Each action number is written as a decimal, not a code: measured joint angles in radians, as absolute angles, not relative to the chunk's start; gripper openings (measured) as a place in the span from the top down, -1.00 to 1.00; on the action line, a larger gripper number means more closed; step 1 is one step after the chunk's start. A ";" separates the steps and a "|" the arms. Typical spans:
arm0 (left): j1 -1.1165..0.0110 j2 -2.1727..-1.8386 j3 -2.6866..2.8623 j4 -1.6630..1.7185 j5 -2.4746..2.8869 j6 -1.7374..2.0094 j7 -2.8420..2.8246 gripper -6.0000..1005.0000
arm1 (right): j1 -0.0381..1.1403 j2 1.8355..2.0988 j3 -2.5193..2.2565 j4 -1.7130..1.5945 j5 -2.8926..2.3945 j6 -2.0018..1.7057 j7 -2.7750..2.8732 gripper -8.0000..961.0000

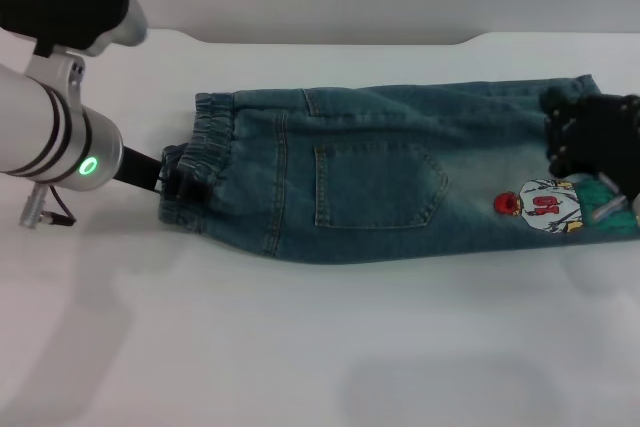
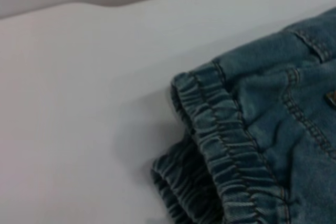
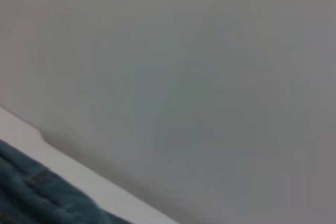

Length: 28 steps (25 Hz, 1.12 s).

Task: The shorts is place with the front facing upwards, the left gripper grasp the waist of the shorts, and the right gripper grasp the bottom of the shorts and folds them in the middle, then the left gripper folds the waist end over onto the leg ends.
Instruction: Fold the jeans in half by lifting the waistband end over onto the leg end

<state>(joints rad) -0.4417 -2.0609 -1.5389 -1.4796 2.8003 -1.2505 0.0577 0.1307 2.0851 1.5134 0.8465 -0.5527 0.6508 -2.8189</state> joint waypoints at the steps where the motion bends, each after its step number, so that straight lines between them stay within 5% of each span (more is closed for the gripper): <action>1: -0.442 -2.061 -1.539 -1.480 2.800 -1.250 0.058 -0.68 | 0.134 2.085 1.509 0.838 -0.553 0.654 -2.816 0.77; 7: -0.478 -2.064 -1.526 -1.418 2.786 -1.254 0.058 -0.68 | 0.140 2.084 1.488 0.818 -0.555 0.667 -2.790 1.00; 25: -0.495 -2.062 -1.524 -1.324 2.683 -1.153 0.122 -0.66 | 0.098 2.080 1.481 0.832 -0.561 0.734 -2.744 0.98; 28: -0.465 -2.063 -1.523 -1.373 2.680 -1.147 0.124 -0.48 | 0.093 2.080 1.484 0.832 -0.561 0.741 -2.741 0.98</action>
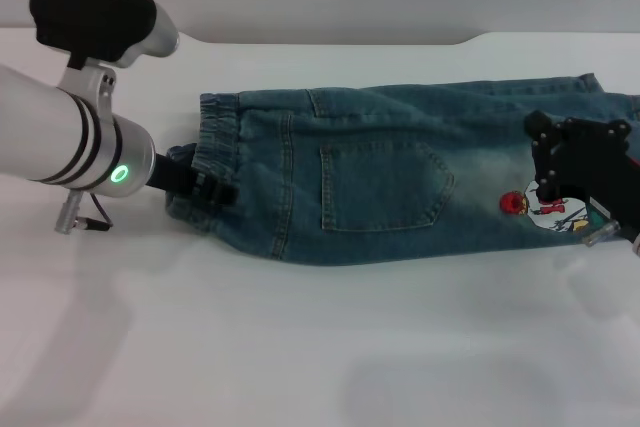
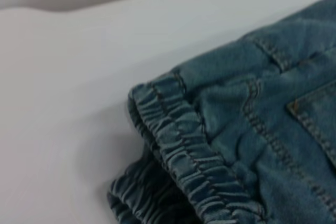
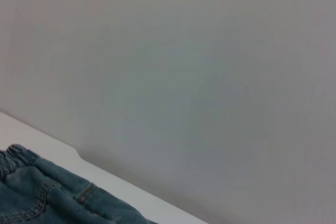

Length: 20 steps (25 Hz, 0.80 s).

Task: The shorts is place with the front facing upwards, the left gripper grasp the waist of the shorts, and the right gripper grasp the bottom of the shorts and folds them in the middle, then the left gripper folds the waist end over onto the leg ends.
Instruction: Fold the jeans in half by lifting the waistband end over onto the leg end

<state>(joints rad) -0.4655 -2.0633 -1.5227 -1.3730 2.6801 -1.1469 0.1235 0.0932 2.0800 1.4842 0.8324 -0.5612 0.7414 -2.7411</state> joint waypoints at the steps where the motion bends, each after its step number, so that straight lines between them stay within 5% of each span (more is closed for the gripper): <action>1: -0.455 -2.063 -1.523 -1.392 2.681 -1.147 0.123 -0.42 | 0.093 2.080 1.485 0.833 -0.561 0.742 -2.739 0.98; 20: -0.379 -2.060 -1.543 -1.499 2.664 -1.148 0.117 0.87 | 0.066 2.080 1.490 0.834 -0.556 0.789 -2.730 0.98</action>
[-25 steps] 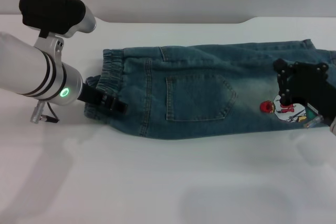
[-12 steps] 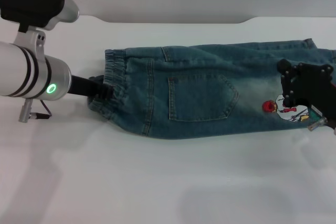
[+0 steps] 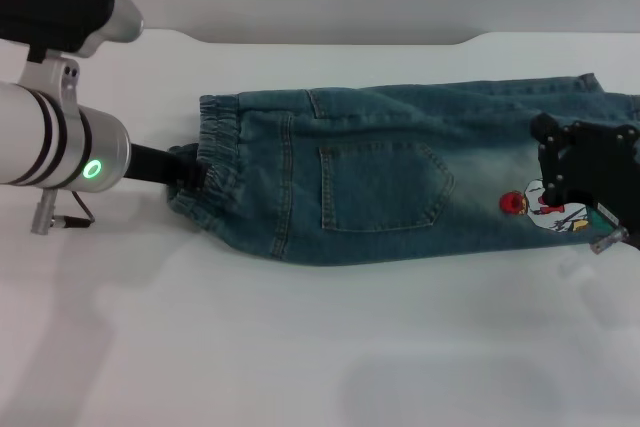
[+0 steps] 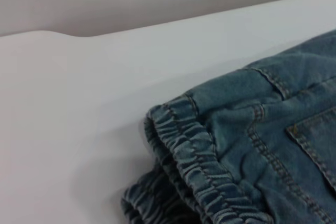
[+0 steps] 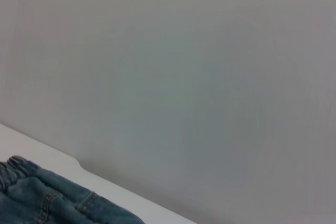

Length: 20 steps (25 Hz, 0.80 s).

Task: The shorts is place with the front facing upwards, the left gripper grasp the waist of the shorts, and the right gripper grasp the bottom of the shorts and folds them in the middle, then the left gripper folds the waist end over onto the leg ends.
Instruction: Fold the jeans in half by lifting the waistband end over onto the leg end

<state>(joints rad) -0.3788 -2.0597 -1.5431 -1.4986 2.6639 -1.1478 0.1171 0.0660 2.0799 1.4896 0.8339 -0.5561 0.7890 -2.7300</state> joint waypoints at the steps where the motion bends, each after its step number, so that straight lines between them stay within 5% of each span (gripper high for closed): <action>1: -0.379 -2.059 -1.547 -1.501 2.664 -1.148 0.114 0.93 | 0.065 2.080 1.490 0.834 -0.556 0.790 -2.730 0.98; 7: -0.376 -2.060 -1.543 -1.493 2.672 -1.130 0.120 0.98 | 0.066 2.079 1.488 0.832 -0.555 0.790 -2.728 0.98; 20: -0.397 -2.058 -1.550 -1.439 2.676 -1.186 0.132 0.24 | 0.066 2.077 1.481 0.829 -0.559 0.790 -2.727 0.98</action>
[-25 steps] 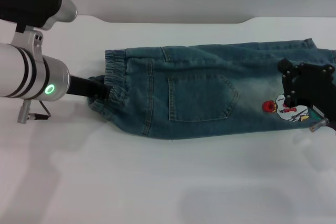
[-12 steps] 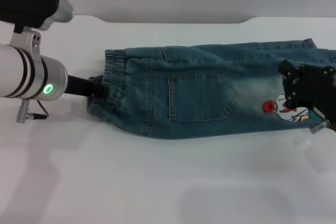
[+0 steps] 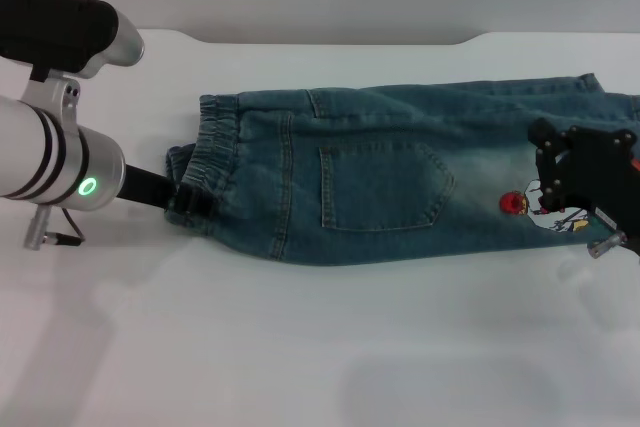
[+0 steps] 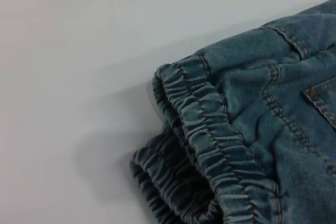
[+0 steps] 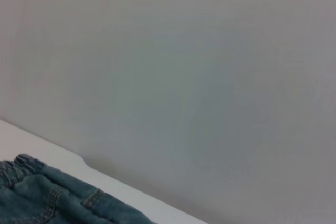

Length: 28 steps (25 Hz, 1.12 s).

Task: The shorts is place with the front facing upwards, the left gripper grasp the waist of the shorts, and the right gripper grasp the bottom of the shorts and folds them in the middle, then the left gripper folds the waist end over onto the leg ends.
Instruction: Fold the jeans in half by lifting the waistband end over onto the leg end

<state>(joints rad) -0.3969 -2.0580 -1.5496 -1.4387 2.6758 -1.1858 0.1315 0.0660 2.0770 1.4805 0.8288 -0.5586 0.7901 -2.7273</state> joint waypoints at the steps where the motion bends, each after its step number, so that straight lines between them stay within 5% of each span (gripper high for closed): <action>1: -0.397 -2.057 -1.551 -1.444 2.681 -1.193 0.132 0.18 | 0.066 2.077 1.480 0.828 -0.560 0.790 -2.727 0.98; 12: -0.435 -2.058 -1.560 -1.382 2.713 -1.213 0.132 -0.70 | 0.066 2.075 1.478 0.829 -0.566 0.790 -2.718 0.98; 28: -0.482 -2.061 -1.559 -1.288 2.704 -1.189 0.132 -0.69 | 0.066 2.075 1.479 0.830 -0.568 0.790 -2.718 0.98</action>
<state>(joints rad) -0.4820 -2.0606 -1.5593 -1.2883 2.7041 -1.1886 0.1319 0.0663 2.0754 1.4788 0.8303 -0.5677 0.7899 -2.7181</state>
